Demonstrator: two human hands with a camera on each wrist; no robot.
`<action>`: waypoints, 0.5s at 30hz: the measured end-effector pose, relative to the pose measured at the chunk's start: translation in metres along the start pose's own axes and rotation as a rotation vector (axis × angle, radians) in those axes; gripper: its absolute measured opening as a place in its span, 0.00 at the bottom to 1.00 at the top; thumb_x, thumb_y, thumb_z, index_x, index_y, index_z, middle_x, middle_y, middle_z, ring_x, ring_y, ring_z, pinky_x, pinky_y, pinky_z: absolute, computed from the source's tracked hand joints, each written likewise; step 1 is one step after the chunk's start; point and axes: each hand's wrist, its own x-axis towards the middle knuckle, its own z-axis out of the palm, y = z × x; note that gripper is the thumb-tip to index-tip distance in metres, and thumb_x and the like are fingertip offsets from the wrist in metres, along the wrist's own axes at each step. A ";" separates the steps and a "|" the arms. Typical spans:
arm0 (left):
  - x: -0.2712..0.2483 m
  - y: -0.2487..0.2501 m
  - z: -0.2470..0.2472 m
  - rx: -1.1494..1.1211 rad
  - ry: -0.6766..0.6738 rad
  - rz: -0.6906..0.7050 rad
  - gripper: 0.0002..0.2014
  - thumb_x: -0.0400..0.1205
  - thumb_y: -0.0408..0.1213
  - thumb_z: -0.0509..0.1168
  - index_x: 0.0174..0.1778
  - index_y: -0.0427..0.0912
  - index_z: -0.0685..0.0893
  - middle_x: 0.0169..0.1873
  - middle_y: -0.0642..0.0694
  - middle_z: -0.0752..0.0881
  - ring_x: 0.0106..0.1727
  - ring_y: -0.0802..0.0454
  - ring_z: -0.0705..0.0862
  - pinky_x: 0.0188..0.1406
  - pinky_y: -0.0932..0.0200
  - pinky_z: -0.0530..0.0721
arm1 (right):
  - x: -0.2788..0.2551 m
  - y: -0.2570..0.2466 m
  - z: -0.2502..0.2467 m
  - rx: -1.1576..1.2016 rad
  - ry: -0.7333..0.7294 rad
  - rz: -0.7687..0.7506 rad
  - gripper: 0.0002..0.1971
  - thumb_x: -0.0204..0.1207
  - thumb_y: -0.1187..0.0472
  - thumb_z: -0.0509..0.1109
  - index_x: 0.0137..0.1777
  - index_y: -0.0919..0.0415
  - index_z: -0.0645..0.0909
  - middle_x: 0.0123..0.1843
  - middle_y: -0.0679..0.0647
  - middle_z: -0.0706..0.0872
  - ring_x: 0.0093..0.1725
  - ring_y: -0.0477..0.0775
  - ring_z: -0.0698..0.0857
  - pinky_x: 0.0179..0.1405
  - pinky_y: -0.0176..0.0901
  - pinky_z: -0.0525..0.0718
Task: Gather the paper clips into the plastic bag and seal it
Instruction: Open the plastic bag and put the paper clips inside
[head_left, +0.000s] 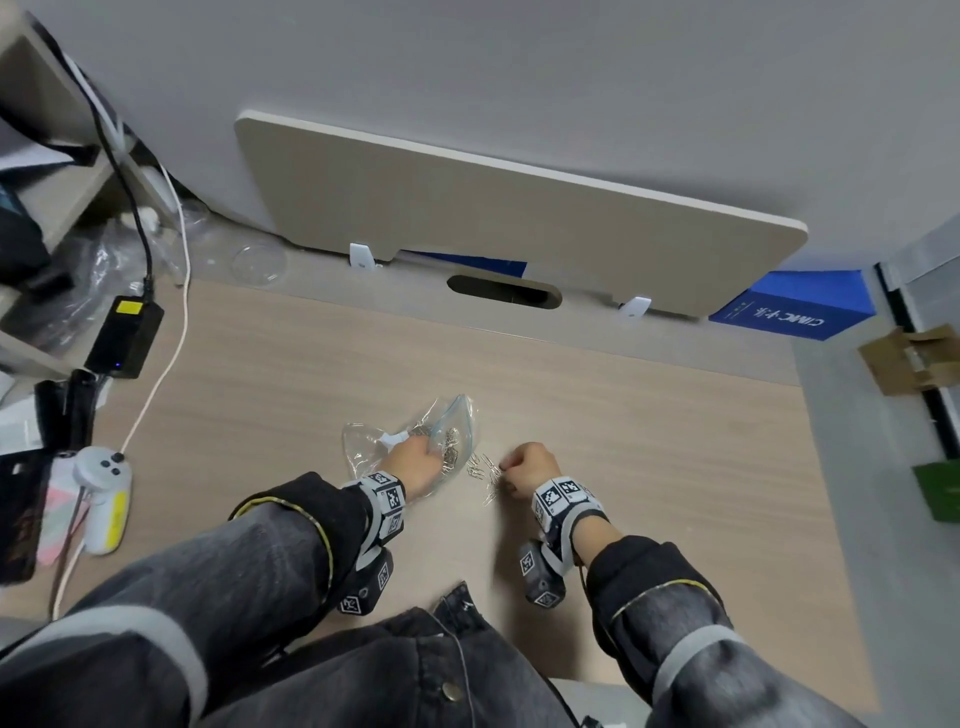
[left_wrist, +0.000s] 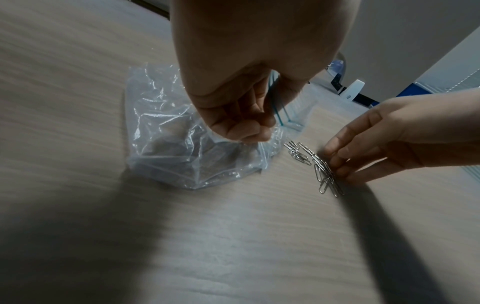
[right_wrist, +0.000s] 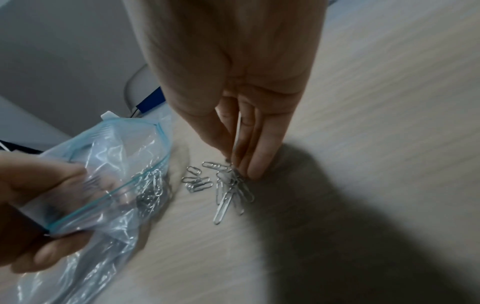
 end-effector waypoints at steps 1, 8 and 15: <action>0.000 0.000 0.000 0.003 0.004 -0.002 0.13 0.84 0.37 0.54 0.46 0.38 0.83 0.39 0.40 0.84 0.46 0.39 0.86 0.49 0.52 0.82 | -0.002 -0.001 -0.002 0.029 -0.001 -0.023 0.13 0.68 0.72 0.63 0.32 0.54 0.83 0.40 0.58 0.90 0.41 0.61 0.90 0.46 0.57 0.91; 0.002 -0.003 0.000 0.000 0.001 -0.001 0.11 0.83 0.38 0.55 0.45 0.40 0.82 0.37 0.42 0.84 0.43 0.40 0.85 0.46 0.54 0.81 | -0.030 0.001 -0.009 -0.168 -0.302 -0.079 0.19 0.68 0.73 0.55 0.31 0.57 0.85 0.30 0.55 0.87 0.29 0.52 0.85 0.32 0.42 0.85; 0.002 -0.006 -0.004 -0.014 0.012 -0.016 0.09 0.81 0.38 0.56 0.42 0.42 0.81 0.36 0.43 0.83 0.44 0.40 0.85 0.45 0.55 0.79 | -0.019 -0.014 0.005 -0.240 -0.222 -0.218 0.21 0.65 0.74 0.58 0.36 0.54 0.90 0.37 0.49 0.90 0.44 0.52 0.86 0.47 0.36 0.82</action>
